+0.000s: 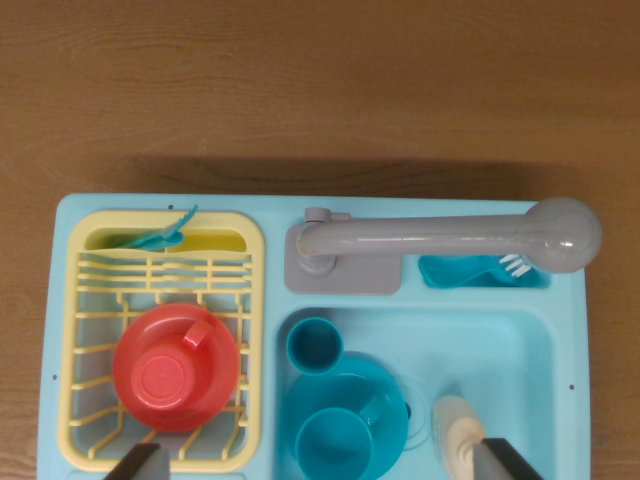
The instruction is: Pick detergent from the sink
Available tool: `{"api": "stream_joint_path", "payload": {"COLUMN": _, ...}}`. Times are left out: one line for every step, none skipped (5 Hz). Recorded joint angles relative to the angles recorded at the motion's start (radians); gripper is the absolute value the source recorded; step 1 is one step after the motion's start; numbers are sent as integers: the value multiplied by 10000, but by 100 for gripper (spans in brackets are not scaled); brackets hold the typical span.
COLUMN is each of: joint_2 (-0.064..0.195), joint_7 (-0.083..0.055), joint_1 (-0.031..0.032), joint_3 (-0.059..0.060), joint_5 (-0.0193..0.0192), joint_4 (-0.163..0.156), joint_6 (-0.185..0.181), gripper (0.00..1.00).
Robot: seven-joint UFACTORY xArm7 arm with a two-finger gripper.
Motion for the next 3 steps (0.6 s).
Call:
{"api": "stream_joint_path", "payload": {"joint_2": 0, "joint_7": 0, "joint_1": 0, "joint_3": 0, "joint_5": 0, "joint_4": 0, "joint_6": 0, "gripper": 0}}
{"api": "stream_joint_path", "payload": {"joint_2": 17, "joint_7": -93, "joint_1": -15, "joint_3": -30, "joint_5": 29, "joint_4": -153, "joint_6": -159, "gripper": 0}}
{"api": "stream_joint_path", "payload": {"joint_2": 17, "joint_7": -93, "joint_1": -15, "joint_3": -30, "joint_5": 29, "joint_4": -153, "joint_6": -159, "gripper": 0}}
